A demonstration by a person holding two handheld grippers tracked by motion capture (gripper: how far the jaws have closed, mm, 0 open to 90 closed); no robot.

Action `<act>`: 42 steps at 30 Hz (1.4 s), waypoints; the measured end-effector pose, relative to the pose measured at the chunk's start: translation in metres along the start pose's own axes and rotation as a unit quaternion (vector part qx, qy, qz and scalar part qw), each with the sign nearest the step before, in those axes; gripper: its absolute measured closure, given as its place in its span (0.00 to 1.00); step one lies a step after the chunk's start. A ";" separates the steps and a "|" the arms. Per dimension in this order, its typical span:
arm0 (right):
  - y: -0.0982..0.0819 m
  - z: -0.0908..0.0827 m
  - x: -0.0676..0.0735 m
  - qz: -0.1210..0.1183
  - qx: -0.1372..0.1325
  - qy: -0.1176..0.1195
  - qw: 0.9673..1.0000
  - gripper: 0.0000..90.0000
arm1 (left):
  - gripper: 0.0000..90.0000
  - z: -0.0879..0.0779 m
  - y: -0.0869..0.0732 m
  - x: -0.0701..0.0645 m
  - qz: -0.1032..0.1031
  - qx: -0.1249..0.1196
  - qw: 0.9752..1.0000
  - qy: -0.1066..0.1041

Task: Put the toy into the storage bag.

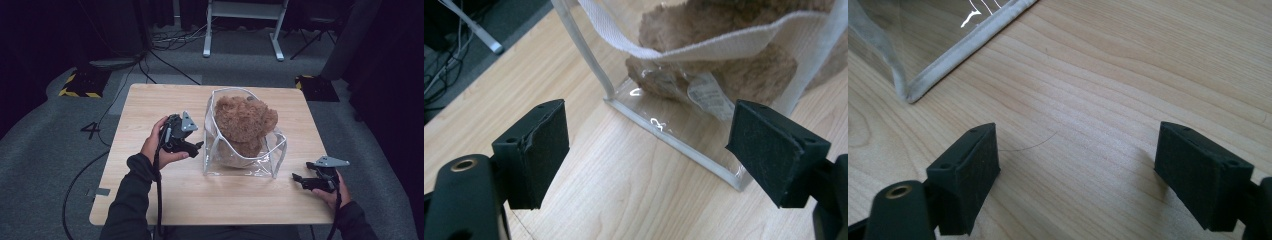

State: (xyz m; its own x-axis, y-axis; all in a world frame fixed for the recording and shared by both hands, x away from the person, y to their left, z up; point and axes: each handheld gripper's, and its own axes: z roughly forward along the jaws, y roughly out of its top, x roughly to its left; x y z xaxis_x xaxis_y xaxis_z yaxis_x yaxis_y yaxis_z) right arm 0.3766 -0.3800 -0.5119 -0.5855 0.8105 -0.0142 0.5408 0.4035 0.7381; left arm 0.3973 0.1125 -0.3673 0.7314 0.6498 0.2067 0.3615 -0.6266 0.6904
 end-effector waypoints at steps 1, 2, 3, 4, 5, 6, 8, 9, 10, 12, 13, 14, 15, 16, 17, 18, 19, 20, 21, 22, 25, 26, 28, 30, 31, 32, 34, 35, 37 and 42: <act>0.000 0.000 0.000 0.000 0.000 0.000 1.000 0.20 | 0.19 0.001 -0.001 0.000 0.001 0.001 1.000 0.001; 0.000 0.000 0.000 0.000 0.000 0.000 1.000 0.20 | 0.19 0.002 -0.003 0.000 -0.002 0.001 1.000 0.000; 0.000 0.000 0.000 0.000 0.000 0.000 1.000 0.20 | 0.19 0.002 -0.004 0.000 -0.003 0.003 1.000 0.001; 0.000 0.000 0.000 0.000 0.000 0.000 1.000 0.20 | 0.19 0.004 -0.007 0.000 -0.004 0.003 1.000 0.002; 0.000 0.000 0.000 0.000 0.000 0.000 1.000 0.20 | 0.19 0.004 -0.008 0.000 -0.004 0.003 1.000 0.003; 0.000 0.000 0.000 0.000 0.000 0.000 1.000 0.20 | 0.19 0.005 -0.010 -0.001 -0.006 0.003 1.000 0.005; 0.000 0.000 0.000 0.000 0.000 0.000 1.000 0.20 | 0.19 0.007 -0.012 -0.001 -0.005 0.008 1.000 0.007; 0.000 0.000 0.000 0.000 0.000 0.000 1.000 0.20 | 0.19 0.008 -0.014 -0.001 -0.003 0.011 1.000 0.008; 0.000 0.000 0.000 0.000 0.000 0.000 1.000 0.20 | 0.19 0.008 -0.016 -0.001 -0.006 0.011 1.000 0.008; 0.000 0.000 0.000 0.000 0.000 0.000 1.000 0.20 | 0.19 0.009 -0.018 -0.001 -0.007 0.013 1.000 0.007; 0.000 0.000 0.000 0.000 0.000 0.000 1.000 0.20 | 0.19 0.009 -0.019 -0.001 -0.007 0.014 1.000 0.007; 0.000 0.000 0.000 0.000 0.000 0.000 1.000 0.20 | 0.19 0.009 -0.021 -0.001 -0.006 0.016 1.000 0.007; 0.000 0.000 0.000 0.000 0.000 0.000 1.000 0.20 | 0.19 0.010 -0.022 -0.001 -0.009 0.016 1.000 0.007; 0.000 0.000 0.000 0.000 0.000 0.000 1.000 0.20 | 0.19 0.010 -0.022 -0.001 -0.006 0.019 1.000 0.007; 0.000 0.000 0.000 0.000 0.000 0.000 1.000 0.20 | 0.19 0.010 -0.024 -0.001 -0.007 0.023 1.000 0.007; 0.000 0.000 0.000 0.000 0.000 0.000 1.000 0.20 | 0.19 0.011 -0.026 -0.001 -0.008 0.024 1.000 0.008; 0.000 0.000 0.000 0.000 0.000 0.000 1.000 0.20 | 0.19 0.011 -0.027 0.000 -0.009 0.024 1.000 0.008; 0.000 0.000 0.000 0.000 0.000 0.000 1.000 0.20 | 0.19 0.012 -0.030 0.000 -0.010 0.027 1.000 0.008; 0.000 0.000 0.000 0.000 0.000 0.000 1.000 0.20 | 0.19 0.012 -0.031 0.000 -0.013 0.029 0.999 0.010; 0.000 0.000 0.000 0.000 0.000 0.000 1.000 0.20 | 0.19 0.013 -0.033 0.001 -0.015 0.030 0.999 0.012; 0.000 0.000 0.000 0.000 0.000 0.000 1.000 0.20 | 0.19 0.016 -0.037 0.001 -0.014 0.041 0.999 0.015; 0.000 0.000 0.000 0.000 0.000 0.000 1.000 0.20 | 0.19 0.018 -0.040 0.001 -0.013 0.048 0.999 0.017; 0.000 0.000 0.000 0.000 0.000 0.000 1.000 0.20 | 0.19 0.020 -0.044 0.001 -0.014 0.052 0.998 0.019; 0.000 0.000 0.000 0.000 0.000 0.000 1.000 0.20 | 0.19 0.021 -0.048 0.001 -0.016 0.058 0.998 0.018; 0.000 0.000 0.000 0.000 0.000 0.000 1.000 0.20 | 0.19 0.022 -0.050 0.001 -0.015 0.062 0.998 0.023; 0.000 0.000 0.000 0.000 0.000 0.000 1.000 0.20 | 0.19 0.023 -0.054 0.001 -0.015 0.069 0.997 0.026; 0.000 0.000 0.000 0.000 0.000 0.000 1.000 0.20 | 0.19 0.023 -0.056 0.002 -0.016 0.070 0.997 0.024; 0.000 0.000 0.000 0.000 0.000 0.000 1.000 0.20 | 0.19 0.023 -0.058 0.002 -0.017 0.072 0.997 0.024; 0.000 0.000 0.000 0.000 0.000 0.000 1.000 0.20 | 0.19 0.022 -0.061 0.003 -0.015 0.078 0.996 0.027; 0.000 0.000 0.000 0.000 0.000 0.000 1.000 0.20 | 0.19 0.022 -0.069 0.001 -0.020 0.082 0.996 0.027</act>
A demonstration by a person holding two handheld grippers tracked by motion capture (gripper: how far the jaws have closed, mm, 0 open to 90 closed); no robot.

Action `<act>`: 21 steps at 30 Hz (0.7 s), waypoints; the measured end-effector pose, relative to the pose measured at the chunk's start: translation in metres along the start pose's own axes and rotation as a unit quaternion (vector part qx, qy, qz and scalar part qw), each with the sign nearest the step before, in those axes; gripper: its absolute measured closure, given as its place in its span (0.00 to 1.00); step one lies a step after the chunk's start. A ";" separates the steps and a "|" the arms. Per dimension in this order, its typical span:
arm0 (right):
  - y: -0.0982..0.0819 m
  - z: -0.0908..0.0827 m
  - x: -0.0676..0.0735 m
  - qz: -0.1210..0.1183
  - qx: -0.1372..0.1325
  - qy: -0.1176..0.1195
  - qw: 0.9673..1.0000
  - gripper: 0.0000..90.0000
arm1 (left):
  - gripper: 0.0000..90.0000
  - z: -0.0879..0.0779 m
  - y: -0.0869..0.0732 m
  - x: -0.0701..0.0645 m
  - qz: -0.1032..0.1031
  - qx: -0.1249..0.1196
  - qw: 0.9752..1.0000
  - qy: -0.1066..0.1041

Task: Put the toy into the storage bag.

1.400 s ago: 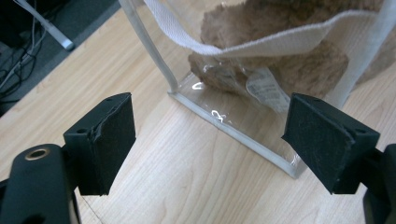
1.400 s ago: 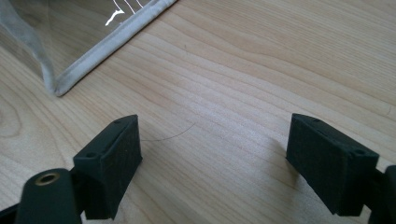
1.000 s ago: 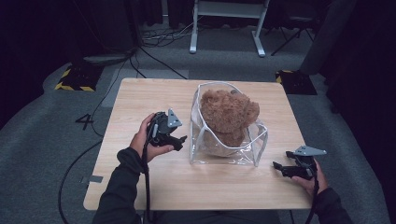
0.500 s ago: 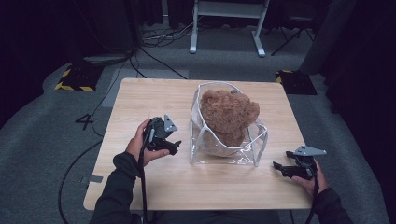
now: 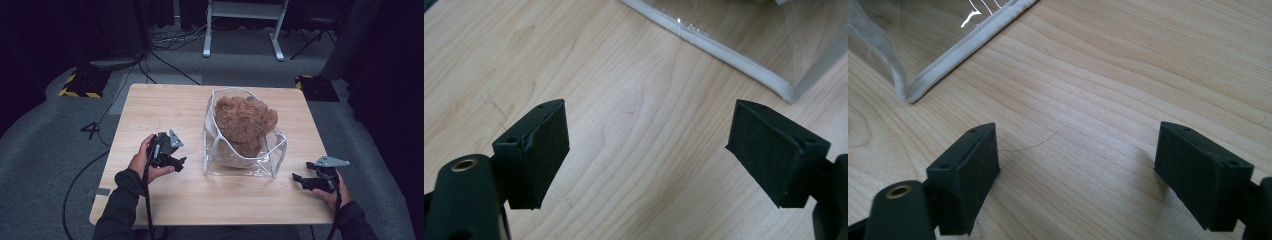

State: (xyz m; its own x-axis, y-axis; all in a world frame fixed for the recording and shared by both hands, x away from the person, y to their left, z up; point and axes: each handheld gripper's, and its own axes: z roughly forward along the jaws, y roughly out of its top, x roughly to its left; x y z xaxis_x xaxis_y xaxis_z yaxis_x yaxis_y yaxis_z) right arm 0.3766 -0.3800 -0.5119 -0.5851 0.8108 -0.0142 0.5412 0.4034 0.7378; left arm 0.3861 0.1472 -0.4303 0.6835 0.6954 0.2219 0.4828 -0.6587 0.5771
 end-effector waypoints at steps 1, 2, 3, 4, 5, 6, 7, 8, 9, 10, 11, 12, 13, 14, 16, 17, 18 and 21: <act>0.000 0.000 0.000 0.001 0.000 0.000 1.000 0.20 | 0.19 0.000 -0.001 0.000 0.001 0.003 1.000 0.000; 0.000 0.000 0.000 0.001 0.000 0.000 1.000 0.20 | 0.19 0.001 -0.003 0.000 -0.001 0.005 1.000 0.001; 0.000 0.000 0.000 0.001 0.000 0.000 1.000 0.20 | 0.19 0.002 -0.005 0.000 -0.001 0.007 1.000 0.000; 0.000 0.000 0.000 0.001 0.000 0.000 1.000 0.20 | 0.19 0.002 -0.006 0.000 -0.003 0.005 1.000 0.002; 0.000 0.000 0.000 0.000 0.000 0.000 1.000 0.20 | 0.19 0.002 -0.007 0.000 -0.006 0.004 1.000 0.004; 0.000 0.000 0.000 0.001 0.000 0.000 1.000 0.20 | 0.19 0.002 -0.009 0.000 -0.008 0.003 1.000 0.006; 0.000 0.000 0.000 0.001 0.000 0.000 1.000 0.20 | 0.19 0.002 -0.010 0.000 -0.008 0.002 1.000 0.005; 0.000 0.000 0.000 0.001 0.000 0.000 1.000 0.20 | 0.19 0.002 -0.011 -0.001 -0.009 0.002 1.000 0.005; 0.000 0.000 0.000 0.001 0.000 0.000 1.000 0.20 | 0.19 0.002 -0.011 -0.001 -0.006 0.005 1.000 0.006; 0.000 0.000 0.000 0.001 0.000 0.000 1.000 0.20 | 0.19 0.002 -0.013 -0.001 -0.008 0.004 1.000 0.008; 0.000 0.000 0.000 0.000 0.000 0.000 1.000 0.20 | 0.19 0.003 -0.014 -0.001 -0.007 0.007 1.000 0.008; 0.000 0.000 0.000 0.000 0.000 0.000 1.000 0.20 | 0.19 0.003 -0.015 -0.001 -0.007 0.010 1.000 0.006; 0.000 0.000 0.000 0.000 0.000 -0.001 1.000 0.20 | 0.19 0.003 -0.017 -0.002 -0.009 0.011 1.000 0.010; 0.000 0.000 0.000 0.001 0.000 -0.001 1.000 0.20 | 0.19 0.004 -0.018 -0.002 -0.010 0.010 1.000 0.012; 0.000 0.000 0.000 0.001 0.000 -0.001 1.000 0.20 | 0.19 0.004 -0.021 -0.002 -0.012 0.014 1.000 0.010; 0.000 0.000 0.000 0.001 0.000 -0.001 1.000 0.20 | 0.19 0.004 -0.023 -0.002 -0.010 0.016 1.000 0.012; 0.000 0.000 0.000 0.001 0.000 -0.001 1.000 0.20 | 0.19 0.004 -0.024 -0.002 -0.010 0.015 1.000 0.013; 0.000 0.000 0.000 0.001 0.000 -0.001 1.000 0.20 | 0.19 0.004 -0.029 -0.002 -0.016 0.012 1.000 0.016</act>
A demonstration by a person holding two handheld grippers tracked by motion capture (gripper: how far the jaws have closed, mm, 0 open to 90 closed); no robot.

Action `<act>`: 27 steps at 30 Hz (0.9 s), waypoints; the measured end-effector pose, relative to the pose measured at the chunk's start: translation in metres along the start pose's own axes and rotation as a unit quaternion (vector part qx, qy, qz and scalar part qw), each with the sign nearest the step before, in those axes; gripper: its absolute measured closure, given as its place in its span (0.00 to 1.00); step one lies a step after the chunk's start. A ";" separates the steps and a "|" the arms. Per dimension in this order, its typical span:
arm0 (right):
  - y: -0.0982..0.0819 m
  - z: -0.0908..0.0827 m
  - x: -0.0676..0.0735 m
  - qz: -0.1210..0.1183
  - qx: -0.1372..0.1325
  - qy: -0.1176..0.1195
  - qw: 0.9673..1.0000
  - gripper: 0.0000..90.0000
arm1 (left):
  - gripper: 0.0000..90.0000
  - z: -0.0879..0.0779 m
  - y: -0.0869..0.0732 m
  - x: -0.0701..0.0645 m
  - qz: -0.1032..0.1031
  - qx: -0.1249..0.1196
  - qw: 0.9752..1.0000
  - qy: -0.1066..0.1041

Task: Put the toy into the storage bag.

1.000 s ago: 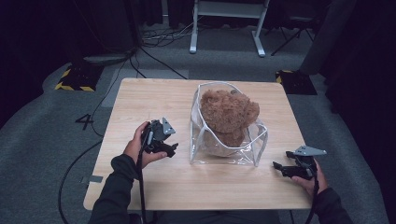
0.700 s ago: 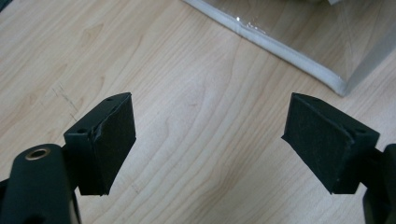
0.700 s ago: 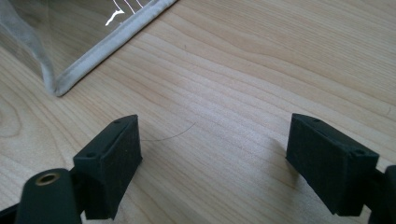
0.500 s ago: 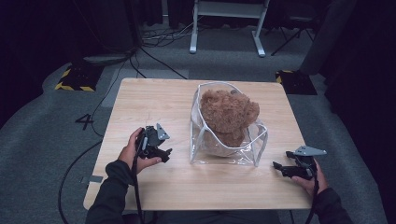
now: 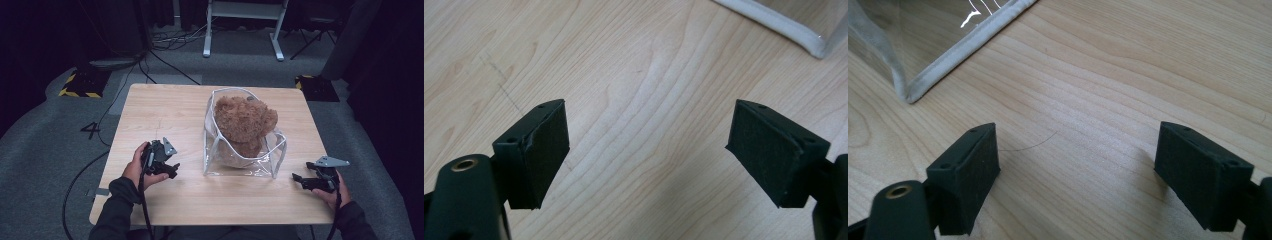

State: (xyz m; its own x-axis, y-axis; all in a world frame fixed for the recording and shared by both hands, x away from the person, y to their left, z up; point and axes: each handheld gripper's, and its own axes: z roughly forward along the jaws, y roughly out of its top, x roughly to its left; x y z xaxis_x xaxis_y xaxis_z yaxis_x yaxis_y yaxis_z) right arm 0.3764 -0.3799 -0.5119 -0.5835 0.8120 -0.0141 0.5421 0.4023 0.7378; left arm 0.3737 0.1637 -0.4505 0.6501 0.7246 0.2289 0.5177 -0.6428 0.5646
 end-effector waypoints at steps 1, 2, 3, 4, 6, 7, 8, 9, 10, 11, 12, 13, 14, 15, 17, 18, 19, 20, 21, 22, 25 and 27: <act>0.000 0.000 0.000 0.000 0.000 0.000 1.000 0.20 | 0.19 0.000 -0.002 0.001 -0.006 -0.001 1.000 -0.003; 0.000 0.000 0.000 0.000 0.000 0.000 1.000 0.20 | 0.19 0.000 -0.003 0.001 -0.009 -0.003 1.000 -0.004; 0.000 0.000 0.000 0.000 0.000 0.000 1.000 0.20 | 0.19 -0.001 -0.005 0.001 -0.013 -0.007 1.000 -0.002; 0.000 0.000 0.000 0.000 0.000 0.000 1.000 0.20 | 0.19 -0.001 -0.007 0.001 -0.016 -0.009 1.000 -0.001; 0.000 0.000 0.000 0.000 0.000 0.000 1.000 0.20 | 0.19 -0.001 -0.010 0.001 -0.018 -0.010 1.000 -0.001; 0.000 0.000 0.000 0.000 0.000 0.001 1.000 0.20 | 0.19 0.000 -0.012 0.001 -0.020 -0.011 1.000 -0.001; 0.000 0.000 0.000 0.000 0.000 0.001 1.000 0.20 | 0.19 0.001 -0.014 0.001 -0.023 -0.012 1.000 -0.002; 0.000 0.000 0.000 0.000 0.000 0.000 1.000 0.20 | 0.19 0.001 -0.016 0.001 -0.024 -0.010 1.000 -0.004; 0.000 0.000 0.000 0.000 0.000 0.000 1.000 0.20 | 0.19 0.002 -0.018 0.002 -0.030 -0.009 0.999 -0.014; 0.000 0.000 0.000 0.000 0.000 0.001 1.000 0.20 | 0.19 0.002 -0.019 0.003 -0.036 -0.012 0.999 -0.019; 0.000 0.000 0.000 0.001 -0.001 0.000 1.000 0.20 | 0.19 0.001 -0.021 0.003 -0.040 -0.016 0.999 -0.015; 0.000 0.000 0.000 0.000 0.000 0.000 1.000 0.20 | 0.19 0.001 -0.023 0.004 -0.042 -0.019 0.999 -0.010; 0.000 0.000 0.000 0.000 0.000 0.000 1.000 0.20 | 0.19 0.001 -0.025 0.004 -0.044 -0.022 0.999 -0.004; 0.000 0.000 0.000 0.000 0.000 0.000 1.000 0.20 | 0.19 0.002 -0.027 0.005 -0.043 -0.020 0.999 -0.003; 0.000 0.000 0.000 0.001 -0.001 0.000 1.000 0.20 | 0.19 0.005 -0.033 0.005 -0.044 -0.014 0.999 0.001; 0.000 0.000 0.000 0.001 -0.001 0.000 1.000 0.20 | 0.19 0.005 -0.033 0.005 -0.044 -0.014 0.999 0.001; 0.000 0.000 0.000 0.001 -0.001 0.000 1.000 0.20 | 0.19 0.006 -0.036 0.005 -0.048 -0.016 0.999 -0.001; 0.000 0.000 0.000 0.001 -0.001 0.000 1.000 0.20 | 0.19 0.006 -0.037 0.005 -0.049 -0.017 0.999 -0.002; 0.000 0.000 0.000 0.001 -0.001 0.000 1.000 0.20 | 0.19 0.006 -0.040 0.006 -0.050 -0.019 0.999 -0.003; 0.000 0.000 0.000 0.001 -0.001 0.000 1.000 0.20 | 0.19 0.006 -0.042 0.006 -0.055 -0.023 0.998 -0.004; 0.000 0.000 0.000 0.001 -0.001 0.000 1.000 0.20 | 0.19 0.007 -0.047 0.007 -0.063 -0.028 0.998 -0.005; 0.000 0.000 0.000 0.001 -0.001 0.000 1.000 0.20 | 0.19 0.007 -0.051 0.008 -0.066 -0.029 0.997 -0.002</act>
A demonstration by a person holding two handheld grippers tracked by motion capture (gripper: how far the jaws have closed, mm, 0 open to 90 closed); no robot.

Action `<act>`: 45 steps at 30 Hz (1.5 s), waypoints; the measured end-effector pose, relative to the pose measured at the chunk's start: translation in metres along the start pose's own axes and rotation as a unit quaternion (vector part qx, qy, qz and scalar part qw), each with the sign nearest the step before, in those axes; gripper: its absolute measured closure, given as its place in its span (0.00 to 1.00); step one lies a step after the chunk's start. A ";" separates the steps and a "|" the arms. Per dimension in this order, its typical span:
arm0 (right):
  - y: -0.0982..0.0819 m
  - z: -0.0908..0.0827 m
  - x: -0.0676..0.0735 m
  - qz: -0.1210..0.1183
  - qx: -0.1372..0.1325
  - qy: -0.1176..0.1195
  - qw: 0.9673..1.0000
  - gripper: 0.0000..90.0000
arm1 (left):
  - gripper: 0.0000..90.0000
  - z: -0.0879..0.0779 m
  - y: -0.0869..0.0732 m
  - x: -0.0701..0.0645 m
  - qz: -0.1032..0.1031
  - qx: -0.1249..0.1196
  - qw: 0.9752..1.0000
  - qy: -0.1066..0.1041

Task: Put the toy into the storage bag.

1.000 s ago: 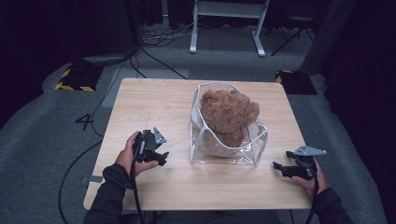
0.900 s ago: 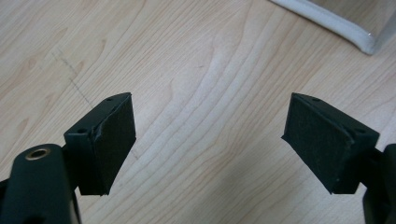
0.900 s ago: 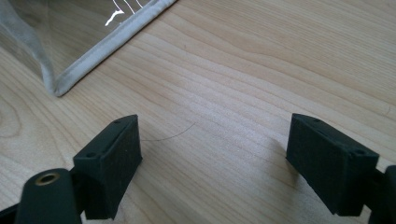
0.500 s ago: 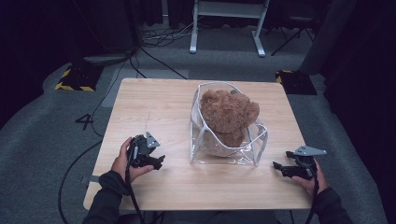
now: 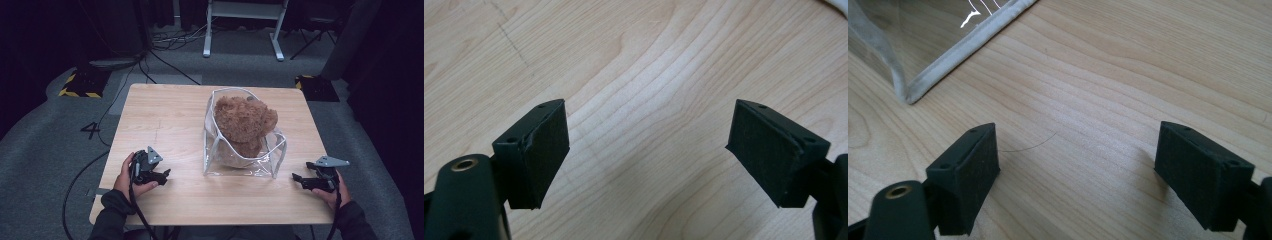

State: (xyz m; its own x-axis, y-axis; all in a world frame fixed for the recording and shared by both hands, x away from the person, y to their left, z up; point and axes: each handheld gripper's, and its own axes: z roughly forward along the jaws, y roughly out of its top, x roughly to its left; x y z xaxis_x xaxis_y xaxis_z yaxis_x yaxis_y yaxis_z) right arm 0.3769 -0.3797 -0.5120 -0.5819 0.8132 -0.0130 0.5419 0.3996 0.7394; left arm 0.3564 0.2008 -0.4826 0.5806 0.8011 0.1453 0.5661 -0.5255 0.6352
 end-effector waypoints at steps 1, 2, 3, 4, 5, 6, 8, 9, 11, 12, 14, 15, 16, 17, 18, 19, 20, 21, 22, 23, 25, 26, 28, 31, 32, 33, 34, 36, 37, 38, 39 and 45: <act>0.000 0.000 0.000 0.000 0.000 0.000 1.000 0.20 | 0.19 0.000 -0.001 0.000 -0.004 -0.003 1.000 0.000; 0.000 0.000 0.000 0.000 0.000 0.000 1.000 0.20 | 0.19 0.000 -0.003 0.001 -0.007 -0.003 1.000 0.003; 0.000 0.000 0.000 0.000 0.000 0.000 1.000 0.20 | 0.19 0.000 -0.006 0.003 -0.016 -0.002 1.000 -0.004; 0.000 0.000 0.000 0.000 0.000 0.000 1.000 0.20 | 0.19 0.000 -0.006 0.003 -0.016 -0.002 1.000 -0.004; 0.000 0.000 0.000 0.000 0.000 0.000 1.000 0.20 | 0.19 0.000 -0.008 0.004 -0.019 -0.003 1.000 -0.004; 0.000 0.000 0.000 0.000 0.000 0.000 1.000 0.20 | 0.19 0.000 -0.010 0.004 -0.022 -0.005 1.000 -0.002; 0.000 0.000 0.000 0.000 0.001 0.001 1.000 0.20 | 0.19 0.000 -0.013 0.006 -0.028 -0.007 1.000 -0.006; 0.000 0.000 0.000 0.000 0.001 0.001 1.000 0.20 | 0.19 0.000 -0.015 0.006 -0.029 -0.006 1.000 -0.007; 0.000 0.000 0.000 0.000 0.001 0.001 1.000 0.20 | 0.19 0.001 -0.018 0.008 -0.037 -0.005 0.999 -0.009; 0.000 0.000 0.000 0.000 0.001 0.001 1.000 0.20 | 0.19 0.001 -0.021 0.010 -0.043 -0.006 0.999 -0.011; 0.000 0.000 0.000 0.000 0.001 0.001 1.000 0.20 | 0.19 0.002 -0.024 0.011 -0.053 -0.007 0.999 -0.010; 0.000 0.000 0.000 0.000 0.001 0.001 1.000 0.20 | 0.19 0.003 -0.026 0.011 -0.051 -0.005 0.999 -0.007; 0.000 0.000 0.000 0.000 0.001 0.001 1.000 0.20 | 0.19 0.004 -0.028 0.011 -0.046 -0.002 0.999 -0.005; 0.000 0.000 0.000 0.001 0.001 0.001 1.000 0.20 | 0.19 0.004 -0.030 0.010 -0.047 0.001 0.999 -0.006; 0.001 0.000 0.000 0.001 0.001 0.001 1.000 0.20 | 0.19 0.005 -0.033 0.010 -0.051 -0.001 0.999 -0.006; 0.001 0.001 0.000 0.001 0.001 0.001 1.000 0.20 | 0.18 0.005 -0.035 0.011 -0.056 -0.004 0.998 -0.007; 0.001 0.001 0.000 0.001 0.001 0.001 1.000 0.20 | 0.18 0.004 -0.037 0.012 -0.059 -0.006 0.998 -0.009; 0.001 0.001 0.000 0.001 0.001 0.001 1.000 0.20 | 0.18 0.004 -0.039 0.012 -0.062 -0.009 0.998 -0.007; 0.001 0.001 0.000 0.001 0.001 0.000 1.000 0.19 | 0.18 0.003 -0.041 0.012 -0.067 -0.012 0.998 -0.009; 0.001 0.001 0.000 0.001 0.001 0.000 1.000 0.19 | 0.18 0.003 -0.042 0.013 -0.070 -0.015 0.997 -0.011; 0.001 0.001 0.000 0.001 0.001 0.000 1.000 0.19 | 0.18 0.003 -0.048 0.016 -0.087 -0.026 0.996 -0.023; 0.001 0.001 0.000 0.001 0.001 0.000 1.000 0.19 | 0.18 0.003 -0.051 0.017 -0.100 -0.031 0.994 -0.029; 0.001 0.001 0.000 0.001 0.001 0.000 1.000 0.19 | 0.18 0.002 -0.052 0.017 -0.103 -0.030 0.994 -0.029; 0.001 0.001 0.000 0.001 0.001 0.000 1.000 0.19 | 0.18 0.002 -0.052 0.017 -0.100 -0.029 0.994 -0.027; 0.001 0.001 0.000 0.001 0.001 0.000 1.000 0.19 | 0.18 0.002 -0.052 0.018 -0.099 -0.029 0.994 -0.027; 0.001 0.001 0.000 0.001 0.001 0.000 1.000 0.19 | 0.18 0.002 -0.052 0.018 -0.099 -0.029 0.994 -0.027; 0.001 0.001 0.000 0.001 0.001 0.000 1.000 0.19 | 0.18 0.002 -0.053 0.018 -0.099 -0.030 0.994 -0.028; 0.001 0.001 0.000 0.001 0.001 -0.001 1.000 0.19 | 0.18 0.002 -0.053 0.018 -0.099 -0.030 0.994 -0.027; 0.001 0.001 0.000 0.000 0.001 0.000 1.000 0.20 | 0.18 0.002 -0.053 0.018 -0.098 -0.029 0.994 -0.027; 0.001 0.001 0.000 0.000 0.001 0.000 1.000 0.20 | 0.18 0.002 -0.053 0.017 -0.099 -0.030 0.994 -0.027; 0.001 0.001 0.000 0.000 0.001 0.000 1.000 0.20 | 0.18 0.002 -0.053 0.018 -0.098 -0.029 0.994 -0.027; 0.001 0.001 0.000 0.000 0.001 0.000 1.000 0.20 | 0.18 0.002 -0.053 0.017 -0.098 -0.029 0.994 -0.027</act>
State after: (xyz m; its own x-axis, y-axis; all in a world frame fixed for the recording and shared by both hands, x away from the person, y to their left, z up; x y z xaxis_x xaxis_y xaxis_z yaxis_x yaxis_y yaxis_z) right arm 0.3776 -0.3792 -0.5119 -0.5827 0.8126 -0.0128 0.5425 0.4006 0.7384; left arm 0.3379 0.2419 -0.5148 0.4937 0.8692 -0.0266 0.6380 -0.3413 0.6903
